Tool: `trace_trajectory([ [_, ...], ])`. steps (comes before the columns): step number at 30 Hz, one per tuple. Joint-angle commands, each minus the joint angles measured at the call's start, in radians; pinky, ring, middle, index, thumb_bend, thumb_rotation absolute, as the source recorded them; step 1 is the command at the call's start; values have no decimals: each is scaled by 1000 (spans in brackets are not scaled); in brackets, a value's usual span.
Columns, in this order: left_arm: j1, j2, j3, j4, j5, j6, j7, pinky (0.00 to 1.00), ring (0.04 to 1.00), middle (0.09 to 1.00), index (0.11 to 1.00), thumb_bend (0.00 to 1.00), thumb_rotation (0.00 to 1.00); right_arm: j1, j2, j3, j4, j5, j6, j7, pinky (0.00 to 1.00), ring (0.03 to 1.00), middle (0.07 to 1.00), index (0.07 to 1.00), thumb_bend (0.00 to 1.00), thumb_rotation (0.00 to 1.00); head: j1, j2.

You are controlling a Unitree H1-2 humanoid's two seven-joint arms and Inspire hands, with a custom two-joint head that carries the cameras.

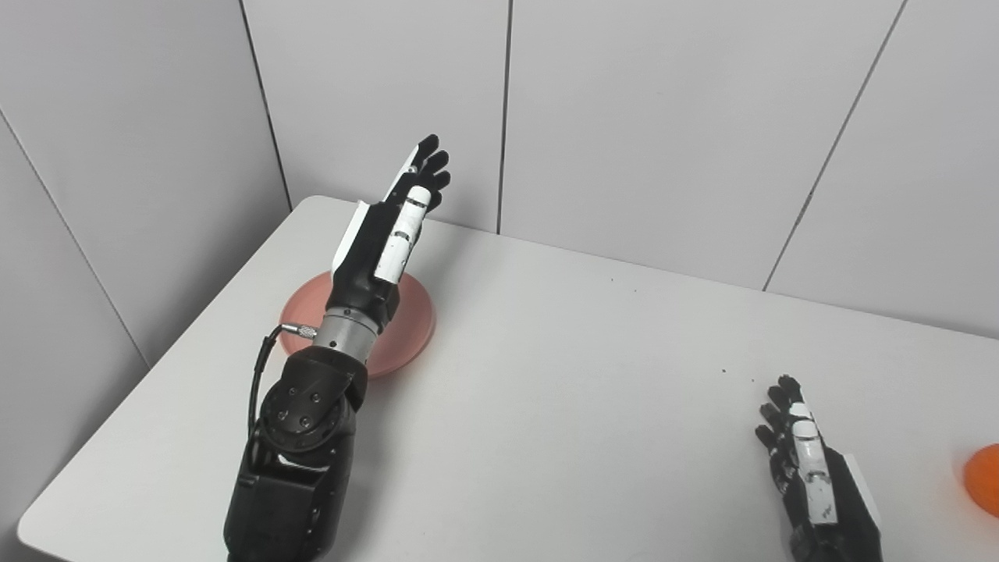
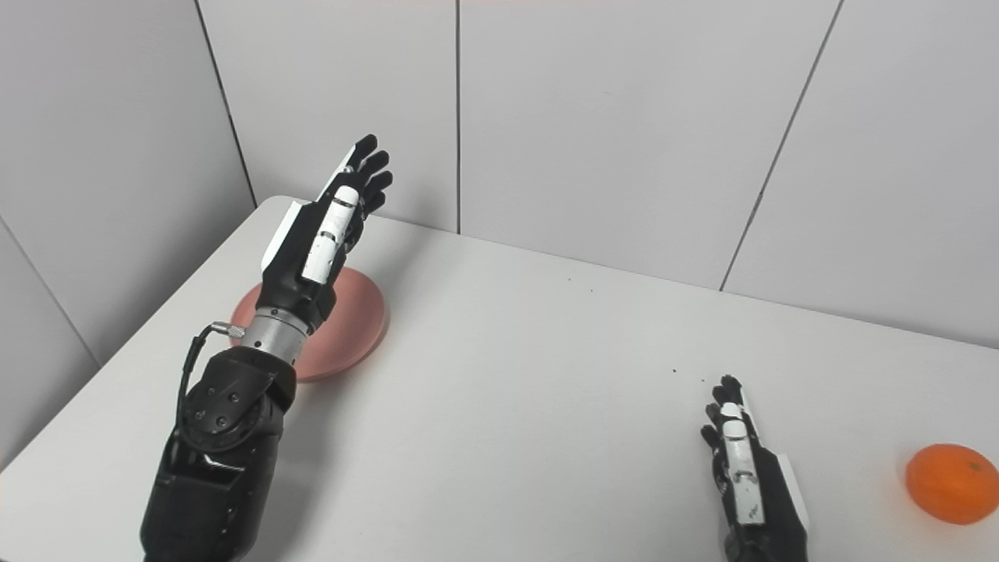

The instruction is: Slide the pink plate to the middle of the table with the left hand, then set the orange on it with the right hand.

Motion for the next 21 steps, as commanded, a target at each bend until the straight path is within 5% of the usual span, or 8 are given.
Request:
trace_trajectory([
  [1, -51, 33, 17, -13, -8, -3, 16, 948, 944, 969, 952, 419, 1000, -11, -4, 0, -14, 5, -7, 6, 1000, 1000, 1000, 1000, 185, 1000, 0, 0],
  [21, -25, 148, 178, 100, -148, -40, 40, 951, 961, 970, 952, 355, 1000, -5, -9, 0, -24, 1, -16, 8, 1000, 1000, 1000, 1000, 176, 1000, 10, 3],
])
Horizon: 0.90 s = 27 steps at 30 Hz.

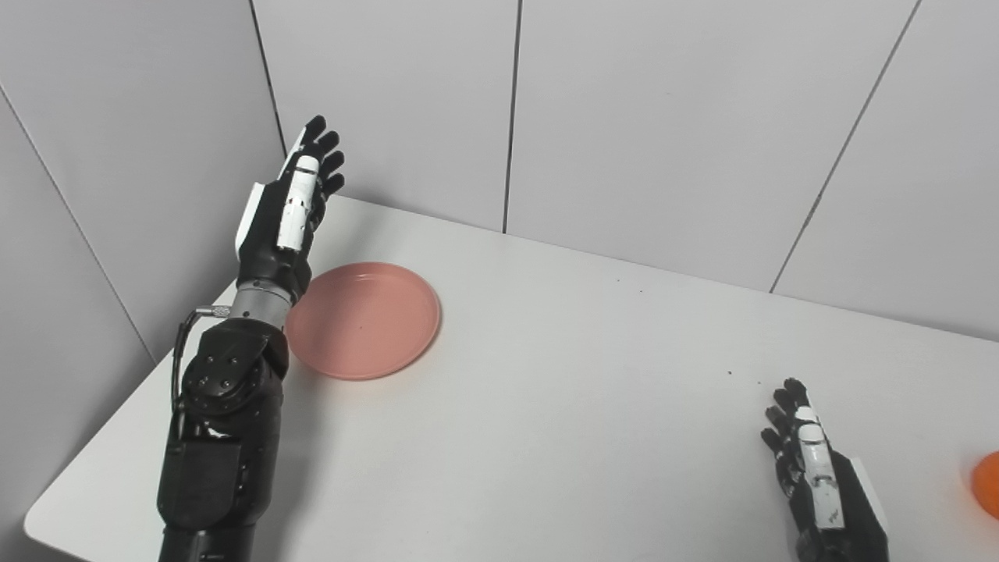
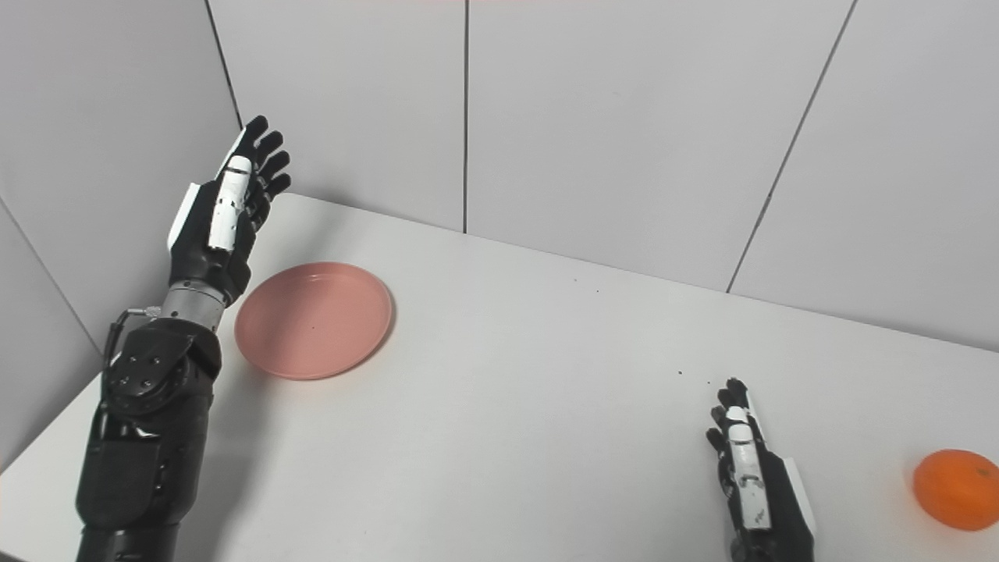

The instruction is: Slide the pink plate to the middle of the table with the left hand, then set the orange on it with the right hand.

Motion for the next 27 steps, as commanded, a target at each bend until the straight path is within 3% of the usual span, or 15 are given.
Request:
trace_trajectory([
  [1, -22, 32, 12, -5, -7, -40, 10, 955, 963, 971, 946, 352, 1000, -8, 0, -2, -22, 6, -13, 2, 1000, 1000, 1000, 1000, 176, 1000, 1, 0],
  [12, -5, 67, 65, 28, -41, -14, 22, 948, 954, 958, 939, 339, 1000, -5, -1, -2, -28, 3, -12, -1, 1000, 1000, 1000, 1000, 167, 1000, 2, 2],
  [27, 28, 95, 111, 118, -105, -39, 11, 953, 955, 953, 938, 299, 1000, -6, -2, -4, -38, 4, 9, -6, 1000, 1000, 1000, 1000, 177, 1000, 6, 7],
])
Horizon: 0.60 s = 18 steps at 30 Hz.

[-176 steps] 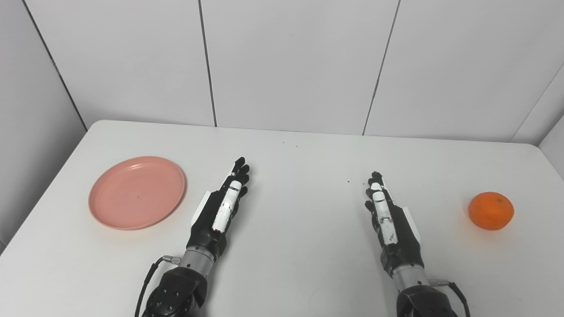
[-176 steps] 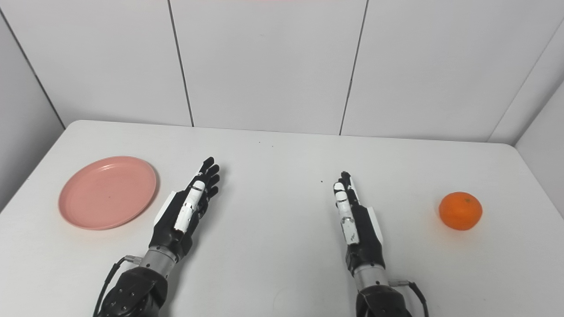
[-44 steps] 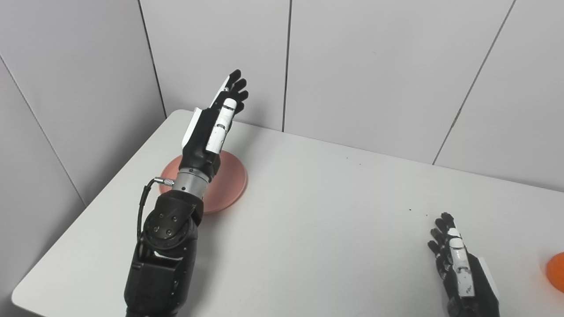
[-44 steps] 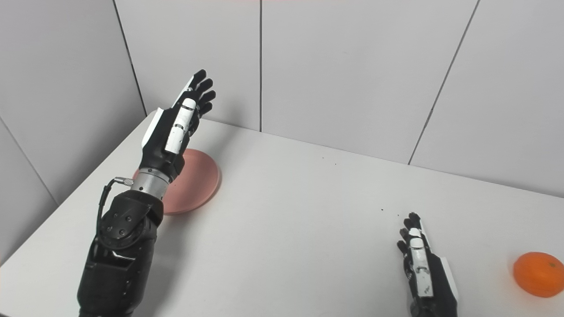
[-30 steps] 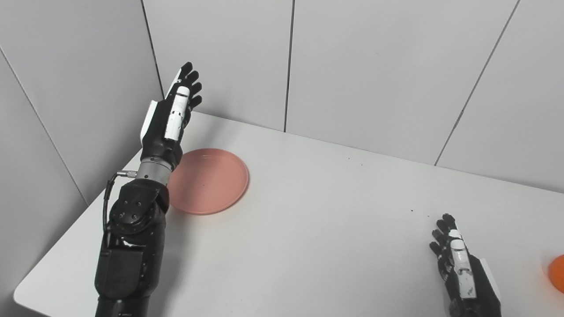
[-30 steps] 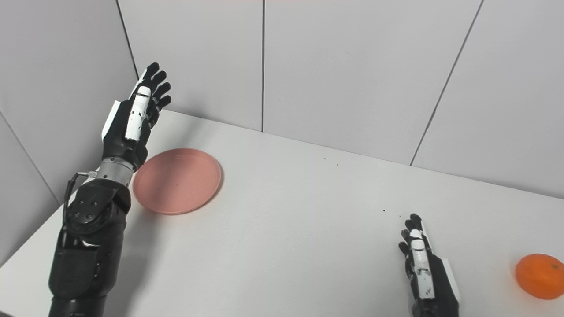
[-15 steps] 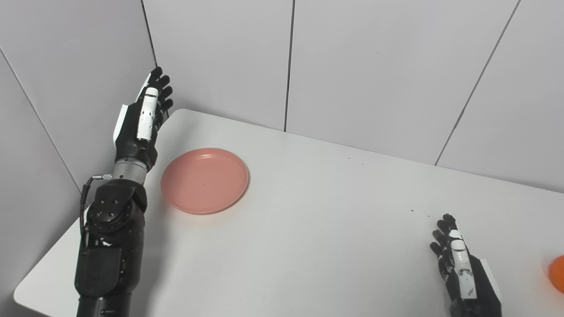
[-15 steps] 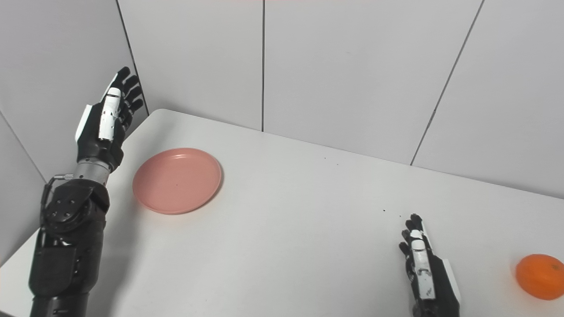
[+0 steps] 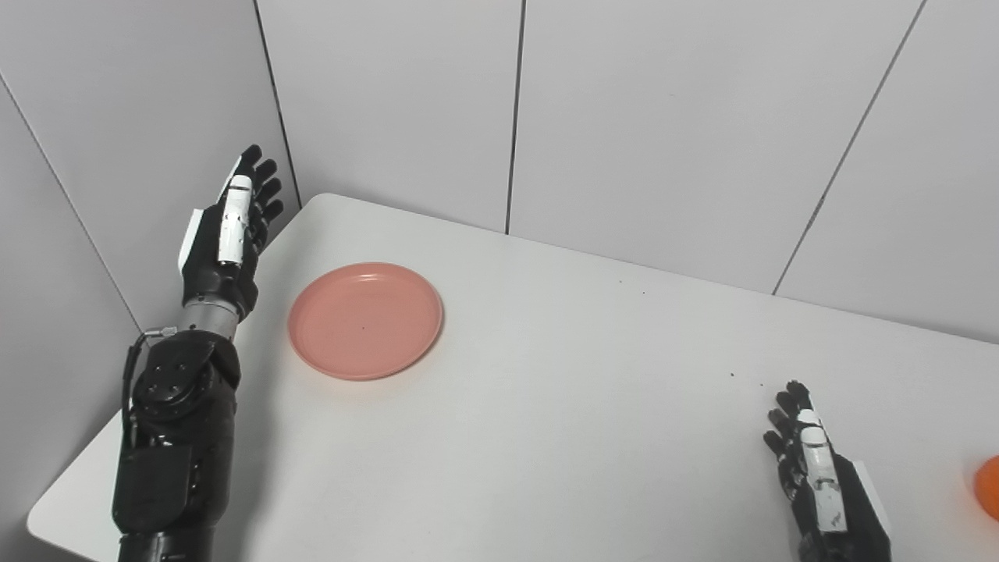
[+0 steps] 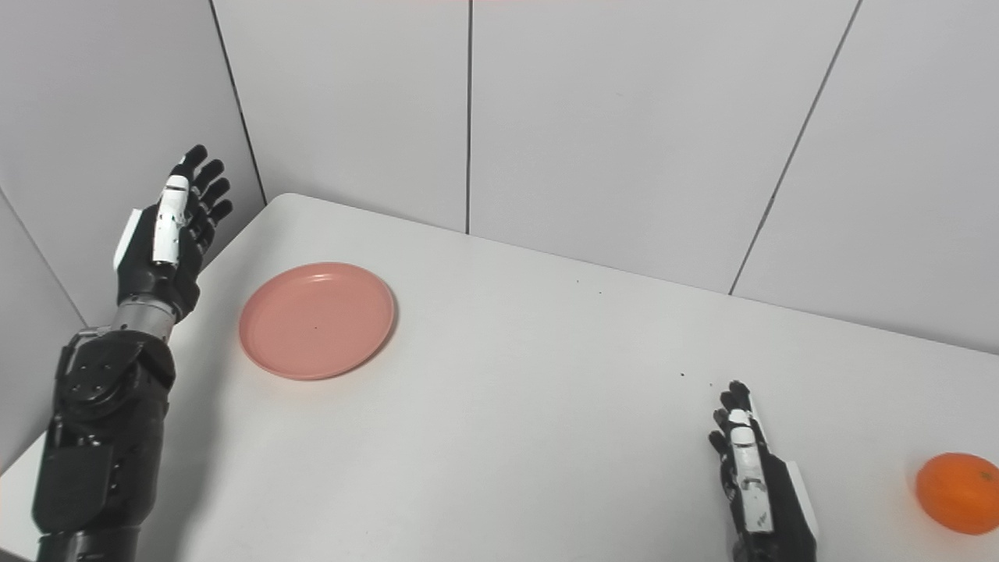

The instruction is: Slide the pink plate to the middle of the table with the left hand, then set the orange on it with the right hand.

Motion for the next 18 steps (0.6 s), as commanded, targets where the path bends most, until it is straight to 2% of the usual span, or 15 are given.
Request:
trace_trajectory([
  [1, -13, 34, 6, -6, -11, -39, -7, 957, 955, 952, 937, 305, 1000, -9, -3, -4, -30, 5, -1, 1, 1000, 1000, 1000, 1000, 171, 1000, 2, 1],
  [13, 2, 47, 11, 104, -44, -85, -29, 964, 963, 962, 955, 293, 1000, -10, -6, -6, -25, 5, -4, 2, 1000, 1000, 1000, 1000, 180, 1000, 1, 5],
  [18, 8, 49, 11, 138, -64, -80, -38, 964, 959, 963, 960, 290, 1000, -12, -10, -4, -25, 2, 0, 4, 1000, 1000, 1000, 1000, 168, 1000, 1, 5],
])
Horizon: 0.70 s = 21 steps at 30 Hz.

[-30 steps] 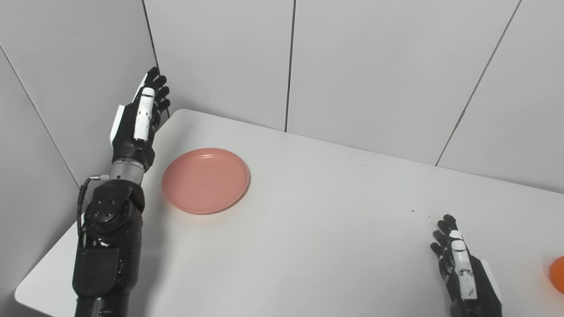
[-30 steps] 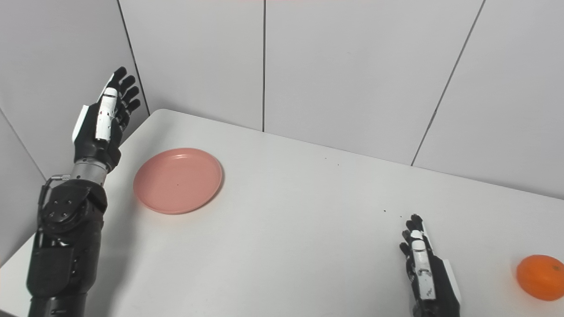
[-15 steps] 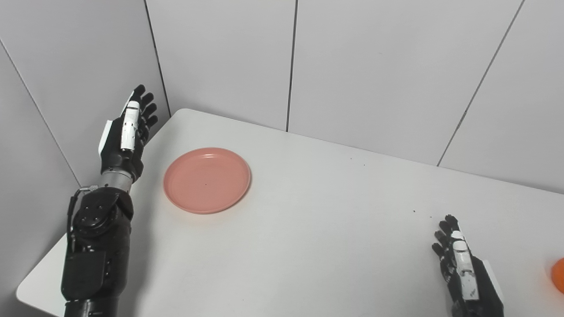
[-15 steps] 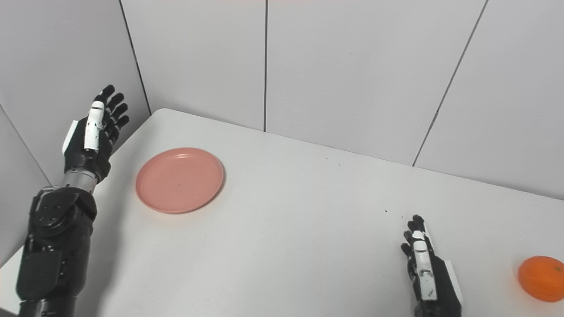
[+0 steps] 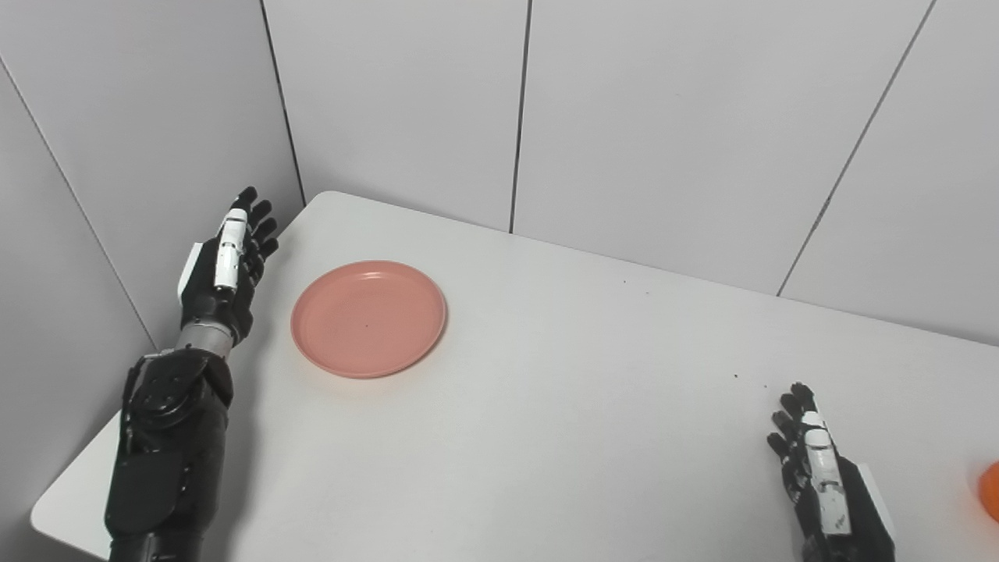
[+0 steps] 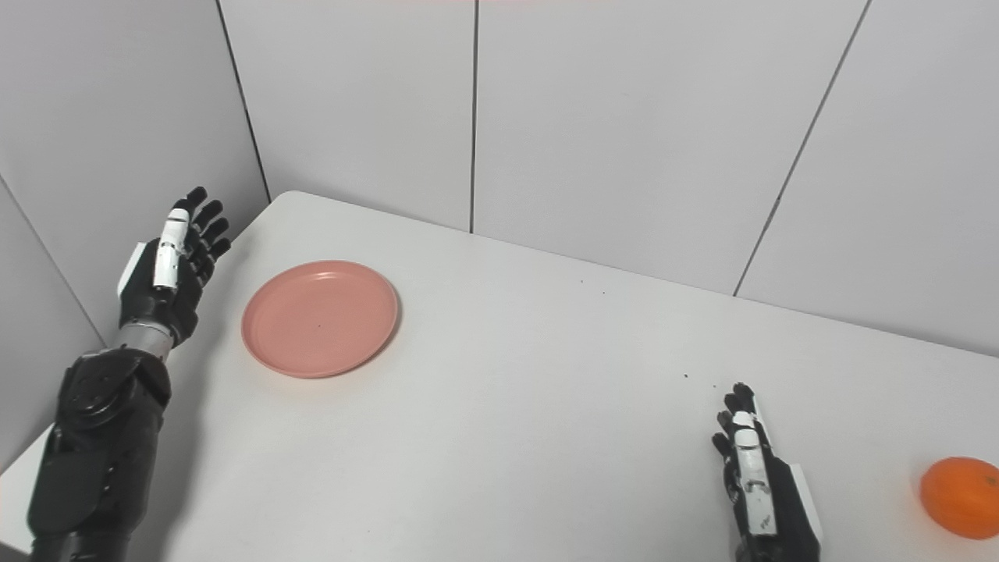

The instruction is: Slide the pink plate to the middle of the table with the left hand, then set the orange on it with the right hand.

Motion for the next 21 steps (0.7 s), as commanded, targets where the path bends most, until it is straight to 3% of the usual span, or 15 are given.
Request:
trace_trajectory([
  [1, -19, 34, 6, -1, -20, -49, -22, 959, 960, 964, 960, 287, 1000, -12, -7, -3, -26, 2, 2, 2, 1000, 1000, 1000, 1000, 168, 1000, 2, 0],
  [12, -18, 61, 3, 101, -76, -87, -91, 969, 973, 978, 968, 286, 1000, -10, -7, -6, -27, 5, 6, 2, 1000, 1000, 1000, 1000, 178, 1000, 8, -2],
  [21, -22, 52, -7, 146, -67, -100, -85, 997, 974, 970, 967, 279, 1000, -9, -8, -6, -34, 1, 9, -2, 1000, 1000, 1000, 1000, 178, 1000, 9, 2],
])
